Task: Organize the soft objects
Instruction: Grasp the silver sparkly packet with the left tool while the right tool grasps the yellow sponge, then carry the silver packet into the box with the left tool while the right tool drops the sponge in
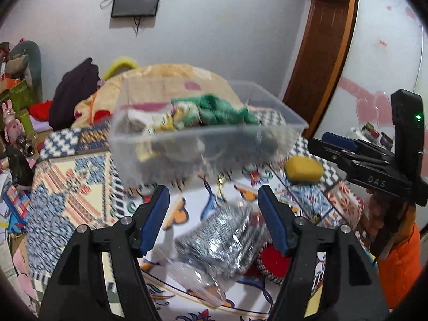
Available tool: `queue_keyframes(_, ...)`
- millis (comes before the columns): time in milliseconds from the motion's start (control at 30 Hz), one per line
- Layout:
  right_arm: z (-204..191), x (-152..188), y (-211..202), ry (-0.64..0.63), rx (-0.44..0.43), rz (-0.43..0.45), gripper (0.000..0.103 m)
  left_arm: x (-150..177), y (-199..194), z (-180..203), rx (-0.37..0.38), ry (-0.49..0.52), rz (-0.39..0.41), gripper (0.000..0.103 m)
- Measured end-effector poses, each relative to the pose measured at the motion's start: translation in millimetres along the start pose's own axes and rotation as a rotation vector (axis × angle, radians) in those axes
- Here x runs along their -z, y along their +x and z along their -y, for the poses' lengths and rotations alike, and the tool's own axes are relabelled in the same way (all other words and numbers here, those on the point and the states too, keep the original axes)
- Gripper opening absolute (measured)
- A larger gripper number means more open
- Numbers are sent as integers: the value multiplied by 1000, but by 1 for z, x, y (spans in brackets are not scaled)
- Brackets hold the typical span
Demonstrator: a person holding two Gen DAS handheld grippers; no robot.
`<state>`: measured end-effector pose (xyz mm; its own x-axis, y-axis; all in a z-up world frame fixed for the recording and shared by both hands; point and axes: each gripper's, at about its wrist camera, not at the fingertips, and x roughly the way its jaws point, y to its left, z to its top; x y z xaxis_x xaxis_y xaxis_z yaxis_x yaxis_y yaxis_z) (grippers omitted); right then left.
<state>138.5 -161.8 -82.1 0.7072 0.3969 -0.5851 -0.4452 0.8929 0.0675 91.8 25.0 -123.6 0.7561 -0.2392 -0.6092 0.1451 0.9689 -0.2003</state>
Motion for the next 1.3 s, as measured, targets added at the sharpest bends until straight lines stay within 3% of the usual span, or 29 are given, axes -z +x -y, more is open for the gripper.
queue_keyframes(333,17,24,19,21,26,-89,60,18,23,9,44,3,-80,73)
queue_keyframes(567,20,30,13,26,-3,-99,60,24,28,17,25,34,-67,72)
queue_keyframes(667,19,33,12,22,-8,-98,59,25,31,16,31,33,-71,62)
queue_keyframes(933,27,35,10,59,-30,-93,44,24,32,10,25,14,-61,42)
queue_keyframes(1300,24,26,-7,69,-65,-50,39,17,11,10,14,17,-13,33)
